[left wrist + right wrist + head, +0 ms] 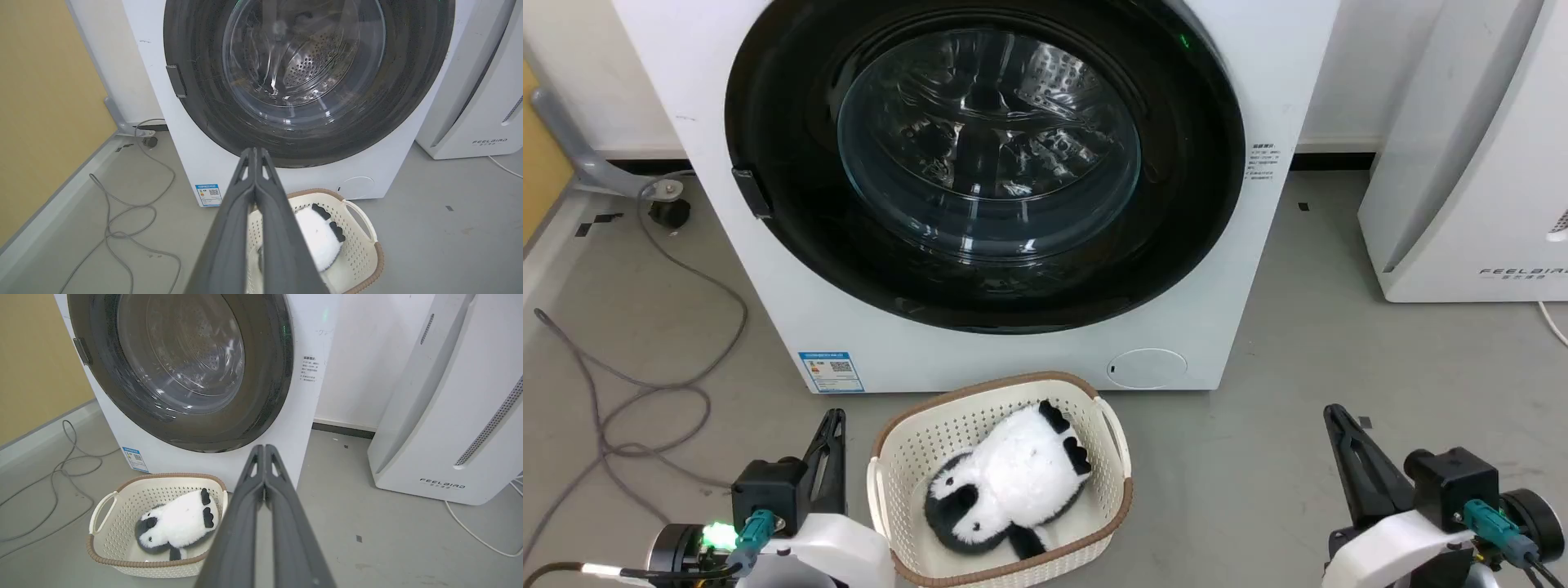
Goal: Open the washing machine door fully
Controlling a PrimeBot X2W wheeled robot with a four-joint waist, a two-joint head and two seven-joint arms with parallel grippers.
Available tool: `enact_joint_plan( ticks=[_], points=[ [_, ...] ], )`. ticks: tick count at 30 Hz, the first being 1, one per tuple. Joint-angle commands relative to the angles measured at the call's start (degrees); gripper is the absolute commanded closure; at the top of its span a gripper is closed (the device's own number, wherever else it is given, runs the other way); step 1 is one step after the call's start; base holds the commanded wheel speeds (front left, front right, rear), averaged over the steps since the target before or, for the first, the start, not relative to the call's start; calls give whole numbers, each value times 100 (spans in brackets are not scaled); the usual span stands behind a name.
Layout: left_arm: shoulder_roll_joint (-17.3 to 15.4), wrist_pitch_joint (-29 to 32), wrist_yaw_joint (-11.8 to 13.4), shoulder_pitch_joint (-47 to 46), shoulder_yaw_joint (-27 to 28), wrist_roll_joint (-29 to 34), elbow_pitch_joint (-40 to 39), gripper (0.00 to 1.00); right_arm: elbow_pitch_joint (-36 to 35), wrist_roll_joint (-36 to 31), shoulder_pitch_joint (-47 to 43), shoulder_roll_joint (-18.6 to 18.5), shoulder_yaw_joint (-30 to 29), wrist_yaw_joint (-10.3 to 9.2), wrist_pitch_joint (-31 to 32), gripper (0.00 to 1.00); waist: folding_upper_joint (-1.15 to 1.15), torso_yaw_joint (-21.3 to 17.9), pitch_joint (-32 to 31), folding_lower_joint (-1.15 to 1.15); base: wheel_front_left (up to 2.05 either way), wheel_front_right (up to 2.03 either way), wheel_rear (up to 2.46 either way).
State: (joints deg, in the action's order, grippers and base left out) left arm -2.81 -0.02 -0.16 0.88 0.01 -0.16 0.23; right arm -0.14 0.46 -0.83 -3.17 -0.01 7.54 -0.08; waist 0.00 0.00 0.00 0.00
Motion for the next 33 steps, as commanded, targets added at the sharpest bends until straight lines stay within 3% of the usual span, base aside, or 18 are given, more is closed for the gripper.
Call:
enact_joint_plan(
  ticks=[1,27,28,33],
  points=[
    [-7,2,16,-88,-1,16,-23,100,14,-46,83,29,1,-5,8,100,0,0,0,0,0,0,0],
    [-7,2,16,-88,-1,16,-23,100,14,-46,83,29,1,-5,8,100,0,0,0,0,0,0,0],
    [0,0,0,0,0,0,0,0,0,0,0,0,-2,0,0,0,0,0,0,0,0,0,0],
    [1,-25,3,5,-16,-4,8,0,0,19,-14,-1,-6,0,-24,0,0,0,1,0,0,0,0]
  ],
)
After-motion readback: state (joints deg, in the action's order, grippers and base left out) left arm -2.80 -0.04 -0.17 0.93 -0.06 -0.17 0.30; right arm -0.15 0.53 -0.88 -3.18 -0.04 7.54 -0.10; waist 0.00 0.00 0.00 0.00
